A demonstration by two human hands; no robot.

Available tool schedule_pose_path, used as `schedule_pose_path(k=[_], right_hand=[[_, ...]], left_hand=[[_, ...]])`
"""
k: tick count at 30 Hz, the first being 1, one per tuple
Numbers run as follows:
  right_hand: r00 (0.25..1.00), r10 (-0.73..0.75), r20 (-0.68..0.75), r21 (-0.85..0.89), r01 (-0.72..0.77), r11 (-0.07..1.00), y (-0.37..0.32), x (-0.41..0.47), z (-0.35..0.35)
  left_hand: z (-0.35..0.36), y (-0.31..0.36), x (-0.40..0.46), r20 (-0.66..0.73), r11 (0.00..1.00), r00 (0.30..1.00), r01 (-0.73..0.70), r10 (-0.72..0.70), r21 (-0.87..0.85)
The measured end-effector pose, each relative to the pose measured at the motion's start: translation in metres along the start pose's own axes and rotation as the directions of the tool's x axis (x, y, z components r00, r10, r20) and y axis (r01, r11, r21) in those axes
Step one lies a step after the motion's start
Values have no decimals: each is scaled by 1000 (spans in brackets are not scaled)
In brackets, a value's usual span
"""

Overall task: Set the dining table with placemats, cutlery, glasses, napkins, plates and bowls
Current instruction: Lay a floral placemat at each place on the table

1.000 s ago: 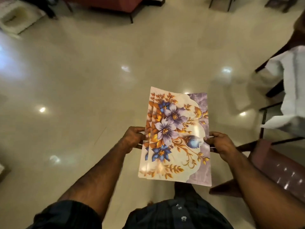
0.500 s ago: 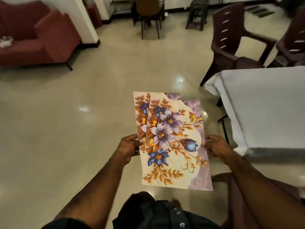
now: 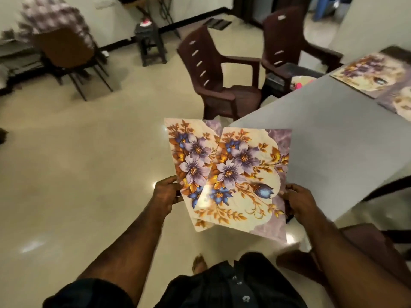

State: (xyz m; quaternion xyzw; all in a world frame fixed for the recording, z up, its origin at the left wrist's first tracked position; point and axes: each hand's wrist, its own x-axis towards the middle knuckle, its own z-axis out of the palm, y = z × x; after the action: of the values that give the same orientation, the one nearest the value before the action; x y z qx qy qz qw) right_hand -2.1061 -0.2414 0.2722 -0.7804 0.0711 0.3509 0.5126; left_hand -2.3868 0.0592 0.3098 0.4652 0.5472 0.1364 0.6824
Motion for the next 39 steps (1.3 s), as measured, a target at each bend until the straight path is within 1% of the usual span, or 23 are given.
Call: schedule_pose_path(k=[3,5,8,11,14,17,18,20,24,27,29,30,31,32,34,36,37,39], right_hand=[[993,62,-101,126,-49,991,-15,17,-5],[983,69,-168,205,-33,978,-30,41,-12],[950,123,-288,277,-41,960,-51,91,-19],[923,171,-344,347,-44,937,-74,154,-22],[916,209,-342,354,-81,932,-93,210,-24],[899,279,-337,285,-185,941,-106,259,-31],[896,287,-339,253,-208,945,-98,284,-35],[900,281,-334,191,-227,955,-112,306,-39],[892,219,-395,52,-216,975,-143,309,-37],[874,247,-419,61,-245,968,-136,320,-36],[853,278,-441,68,-277,958,-127,327,-36],[839,281,-466,70,-282,957,-128,327,-35],[823,255,-507,21,-284,959,-134,324,-32],[808,211,-549,-75,-300,951,-140,321,-28],[791,163,-589,-249,-369,895,-151,314,-21],[782,168,-600,-298,-414,860,-164,306,-9],[786,157,-599,-305,-404,862,-175,302,-2],[806,89,-585,-305,-321,897,-205,298,13]], left_hand=[[33,57,49,60,998,998,-36,33,56],[62,95,83,103,994,992,-81,74,71],[106,136,131,97,988,988,-126,117,87],[148,166,181,85,986,988,-135,126,100],[182,191,223,54,985,992,-119,113,121],[209,218,254,20,982,995,-97,95,162],[216,226,262,9,981,996,-94,93,169],[234,247,279,7,980,996,-94,94,176],[264,284,314,19,970,992,-123,121,211],[279,310,350,38,953,990,-144,138,267],[288,326,370,56,948,986,-164,155,272],[293,334,378,75,944,983,-182,167,275],[297,341,387,96,937,979,-200,180,286],[302,349,394,126,928,973,-225,195,297],[310,362,407,194,903,952,-288,235,318],[316,379,422,282,859,916,-374,284,349],[320,388,430,326,822,892,-427,314,377],[329,399,460,417,756,843,-508,339,413]])
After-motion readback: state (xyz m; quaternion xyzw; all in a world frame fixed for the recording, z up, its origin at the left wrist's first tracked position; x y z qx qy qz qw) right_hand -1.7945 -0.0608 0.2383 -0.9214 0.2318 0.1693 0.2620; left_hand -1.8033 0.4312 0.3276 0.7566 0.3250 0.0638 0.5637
